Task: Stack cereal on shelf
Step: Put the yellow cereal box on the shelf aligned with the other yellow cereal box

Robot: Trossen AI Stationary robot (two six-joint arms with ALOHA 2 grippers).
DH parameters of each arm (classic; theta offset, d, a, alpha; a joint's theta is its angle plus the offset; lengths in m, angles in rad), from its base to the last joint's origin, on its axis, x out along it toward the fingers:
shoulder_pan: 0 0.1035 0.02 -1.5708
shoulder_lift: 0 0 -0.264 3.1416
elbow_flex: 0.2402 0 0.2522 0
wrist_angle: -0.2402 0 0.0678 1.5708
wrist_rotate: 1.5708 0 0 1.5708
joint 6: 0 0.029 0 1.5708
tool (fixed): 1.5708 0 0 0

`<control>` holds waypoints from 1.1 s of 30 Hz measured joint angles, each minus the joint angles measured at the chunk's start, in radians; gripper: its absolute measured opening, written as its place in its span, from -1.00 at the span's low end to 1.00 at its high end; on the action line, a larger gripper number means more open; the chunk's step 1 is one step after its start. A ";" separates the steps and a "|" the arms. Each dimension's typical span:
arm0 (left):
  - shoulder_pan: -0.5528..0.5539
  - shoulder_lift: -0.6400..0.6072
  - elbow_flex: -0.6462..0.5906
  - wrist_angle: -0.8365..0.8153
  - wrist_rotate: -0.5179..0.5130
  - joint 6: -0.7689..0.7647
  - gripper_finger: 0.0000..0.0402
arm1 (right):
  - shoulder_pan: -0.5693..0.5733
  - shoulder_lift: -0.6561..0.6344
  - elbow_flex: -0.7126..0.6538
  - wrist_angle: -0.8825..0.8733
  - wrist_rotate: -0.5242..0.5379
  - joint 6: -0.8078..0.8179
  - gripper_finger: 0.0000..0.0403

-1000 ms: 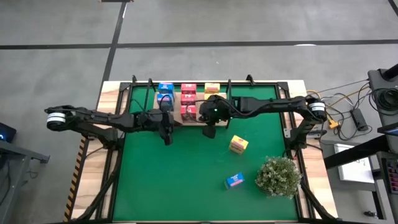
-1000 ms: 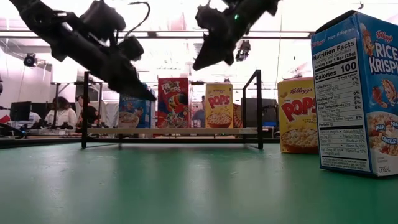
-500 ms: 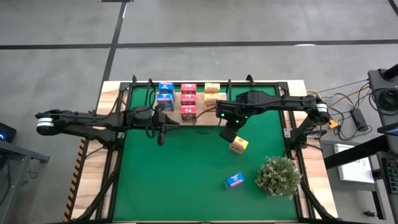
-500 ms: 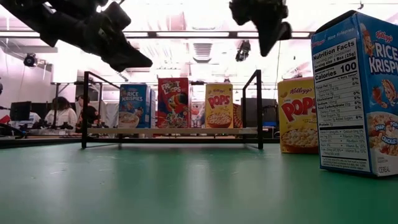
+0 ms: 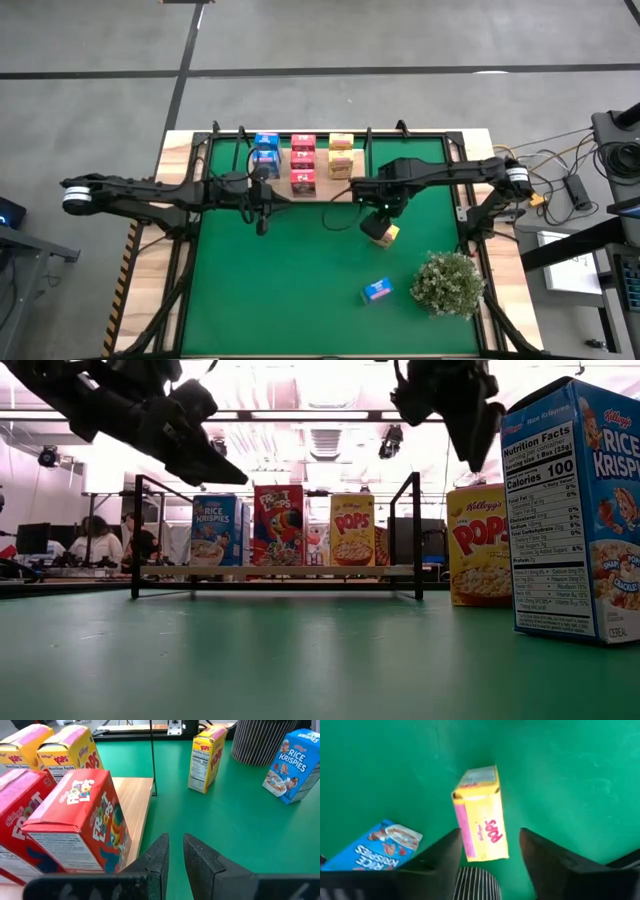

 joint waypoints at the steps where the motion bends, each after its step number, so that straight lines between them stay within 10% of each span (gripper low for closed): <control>1: 0.000 -0.001 0.000 0.002 0.000 0.005 -0.80 | 0.008 0.000 -0.008 0.003 0.002 -0.007 0.06; 14: 0.000 -0.005 0.000 0.006 0.000 0.022 -0.80 | 0.120 0.001 -0.118 0.060 0.148 -0.085 0.55; 33: 0.000 -0.005 0.000 0.019 0.000 0.022 -0.80 | 0.120 -0.003 -0.183 0.157 0.185 -0.090 0.05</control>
